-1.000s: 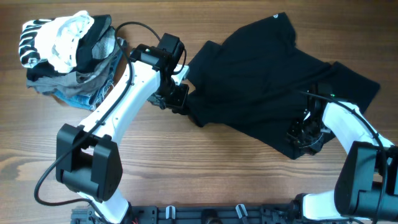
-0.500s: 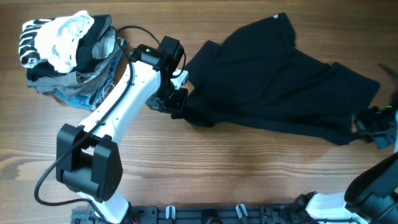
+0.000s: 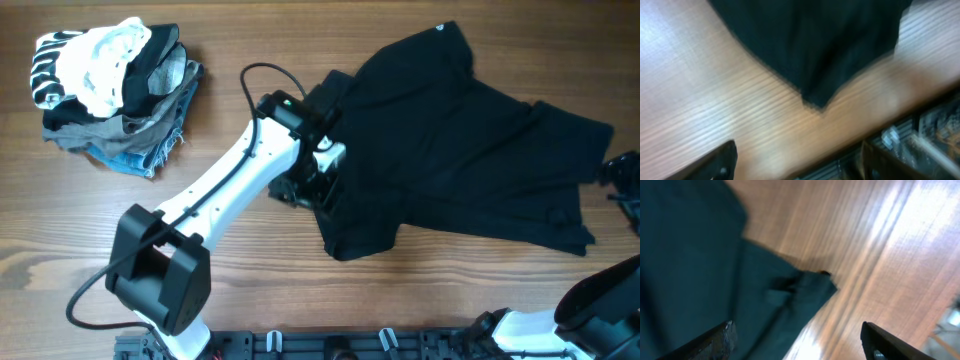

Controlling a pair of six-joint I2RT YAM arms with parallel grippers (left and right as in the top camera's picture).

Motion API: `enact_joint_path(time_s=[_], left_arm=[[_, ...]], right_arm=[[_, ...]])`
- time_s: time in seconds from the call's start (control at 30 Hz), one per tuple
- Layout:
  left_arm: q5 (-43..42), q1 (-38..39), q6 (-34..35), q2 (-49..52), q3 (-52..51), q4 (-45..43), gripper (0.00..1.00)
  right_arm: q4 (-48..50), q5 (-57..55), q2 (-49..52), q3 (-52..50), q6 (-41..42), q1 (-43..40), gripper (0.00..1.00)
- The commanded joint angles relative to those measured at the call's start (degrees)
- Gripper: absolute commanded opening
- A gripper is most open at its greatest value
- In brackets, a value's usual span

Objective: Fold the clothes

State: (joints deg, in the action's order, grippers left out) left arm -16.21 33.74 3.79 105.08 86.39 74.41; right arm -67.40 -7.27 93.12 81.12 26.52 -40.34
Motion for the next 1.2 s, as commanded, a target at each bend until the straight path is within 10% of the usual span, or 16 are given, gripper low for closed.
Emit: enact_joint_path(time_s=[0.0, 0.13, 0.27, 0.6, 0.8, 1.17], left_arm=[[1.97, -4.0, -0.68, -1.01, 0.39, -15.87, 0.6], [1.73, -4.31, -0.74, 4.48, 0.0, -39.93, 0.12], [1.73, -5.73, -0.74, 14.34, 0.0, -47.5, 0.04], [18.67, -19.56, 10.21, 21.38, -0.02, -29.4, 0.04], [14.51, -29.73, 8.81, 16.63, -0.02, -20.04, 0.04], [4.2, -23.12, 5.42, -8.48, -0.02, -7.41, 0.21]], right_arm=[[0.17, 17.42, -0.52, 5.4, -3.54, -0.11, 0.85], [-0.17, 30.05, -0.7, 5.44, -9.7, 3.58, 0.85], [-0.68, 29.33, -0.66, 4.35, -11.34, 10.82, 0.87], [1.99, 21.14, -0.24, 3.65, -7.91, 17.46, 0.89], [1.86, 19.87, 2.12, 3.58, -8.98, 18.32, 0.89], [2.54, 14.95, 11.02, -16.65, -7.45, 18.25, 0.96]])
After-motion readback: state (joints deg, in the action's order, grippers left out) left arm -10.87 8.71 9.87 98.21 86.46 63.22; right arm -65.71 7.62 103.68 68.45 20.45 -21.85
